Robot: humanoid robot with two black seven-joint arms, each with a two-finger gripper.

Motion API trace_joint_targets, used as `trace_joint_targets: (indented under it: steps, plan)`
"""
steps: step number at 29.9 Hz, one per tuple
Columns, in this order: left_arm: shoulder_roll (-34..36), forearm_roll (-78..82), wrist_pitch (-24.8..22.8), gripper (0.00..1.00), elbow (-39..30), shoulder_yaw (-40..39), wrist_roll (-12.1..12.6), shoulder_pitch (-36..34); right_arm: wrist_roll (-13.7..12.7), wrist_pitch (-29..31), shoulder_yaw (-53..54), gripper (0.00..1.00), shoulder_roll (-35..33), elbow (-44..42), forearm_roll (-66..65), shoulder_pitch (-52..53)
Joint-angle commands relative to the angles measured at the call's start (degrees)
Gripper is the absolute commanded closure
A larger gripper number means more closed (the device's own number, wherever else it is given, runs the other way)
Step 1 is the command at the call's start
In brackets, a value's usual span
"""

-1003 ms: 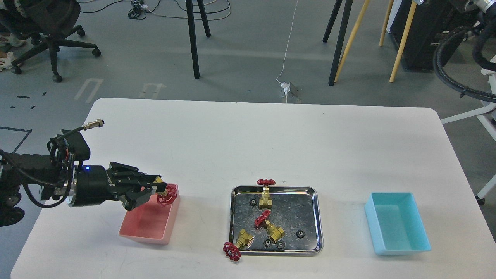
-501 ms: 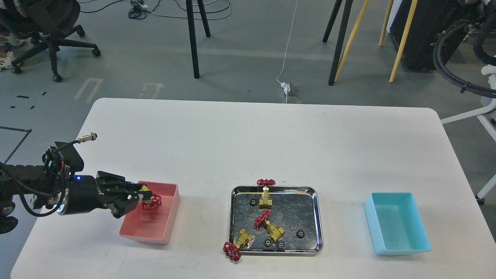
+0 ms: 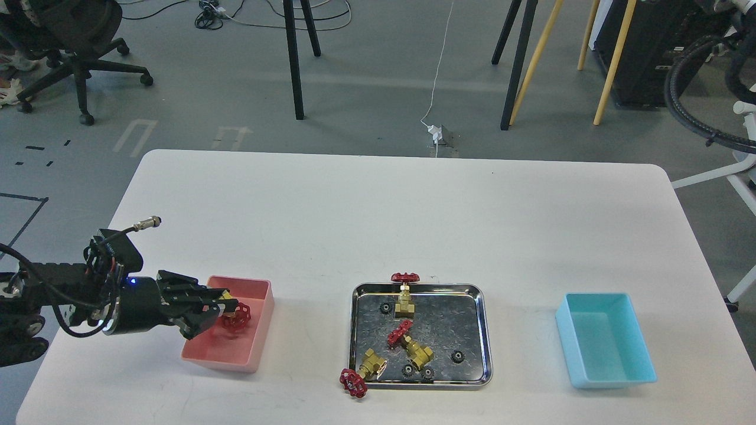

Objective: Place valve in pink box and gear in blue box
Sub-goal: 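Open the left gripper to drop the valve into the pink box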

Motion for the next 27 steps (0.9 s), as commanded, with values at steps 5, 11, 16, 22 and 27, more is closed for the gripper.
trace_joint_targets:
  steps: [5, 11, 16, 22, 27]
  plan:
    - [0.0, 0.1, 0.0, 0.64, 0.0, -0.2, 0.0, 0.0, 0.0, 0.0, 0.2, 0.0, 0.0, 0.2, 0.1, -1.2]
    - [0.1, 0.1, 0.2, 0.49, -0.6, -1.6, 0.0, 0.1, 0.0, 0.0, -0.5, 0.0, 0.0, 0.1, 0.0, -1.5]
    - [1.2, -0.6, 0.1, 0.29, -1.2, -3.9, 0.0, -0.1, -0.2, 0.0, -4.8, 0.0, 0.1, 1.0, -2.0, -1.9]
    - [7.9, -3.2, -3.2, 0.26, -5.0, -17.6, 0.0, -0.1, -0.2, 0.0, -20.9, 0.0, 0.2, 10.7, -27.0, 1.5]
    - [8.3, -25.5, -10.6, 0.25, -8.0, -33.1, 0.0, -0.1, -0.3, 0.0, -26.7, 0.0, 0.6, 22.2, -53.2, 2.8]
